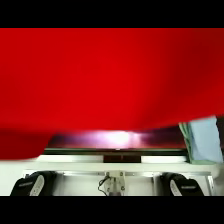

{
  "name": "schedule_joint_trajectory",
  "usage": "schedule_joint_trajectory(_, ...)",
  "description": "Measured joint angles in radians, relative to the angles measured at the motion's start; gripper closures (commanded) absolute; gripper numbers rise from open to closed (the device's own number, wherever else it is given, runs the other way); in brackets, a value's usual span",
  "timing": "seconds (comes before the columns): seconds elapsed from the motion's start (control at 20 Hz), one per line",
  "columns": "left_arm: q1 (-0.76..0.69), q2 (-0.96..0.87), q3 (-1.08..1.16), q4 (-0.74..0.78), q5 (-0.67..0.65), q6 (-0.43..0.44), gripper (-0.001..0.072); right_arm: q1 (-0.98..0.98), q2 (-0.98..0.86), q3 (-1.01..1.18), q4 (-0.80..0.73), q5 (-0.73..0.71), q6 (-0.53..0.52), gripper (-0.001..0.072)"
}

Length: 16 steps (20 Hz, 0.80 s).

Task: Fold the shirts.

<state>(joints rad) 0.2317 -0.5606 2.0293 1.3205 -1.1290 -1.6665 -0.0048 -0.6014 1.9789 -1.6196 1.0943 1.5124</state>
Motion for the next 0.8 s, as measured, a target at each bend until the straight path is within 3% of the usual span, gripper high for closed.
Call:
schedule_joint_trajectory(0.2,0.000,0.006,-0.125,0.028,-0.132,0.043,0.0677,0.000,-0.069,0.003,-0.037,0.219,0.019,0.0647)
schedule_joint_trajectory(0.45,-0.001,-0.031,-0.463,0.040,-0.202,0.112,0.0677,0.000,-0.293,-0.097,-0.034,0.505,0.021,0.0647)
schedule_joint_trajectory(0.55,-0.001,-0.085,-0.606,0.042,-0.185,0.141,0.0677,0.000,-0.401,-0.183,-0.002,0.489,0.019,0.0647)
schedule_joint_trajectory(0.8,-0.032,-0.391,-0.766,0.041,-0.036,0.177,0.0677,0.002,-0.742,-0.308,0.097,0.232,0.056,0.0647)
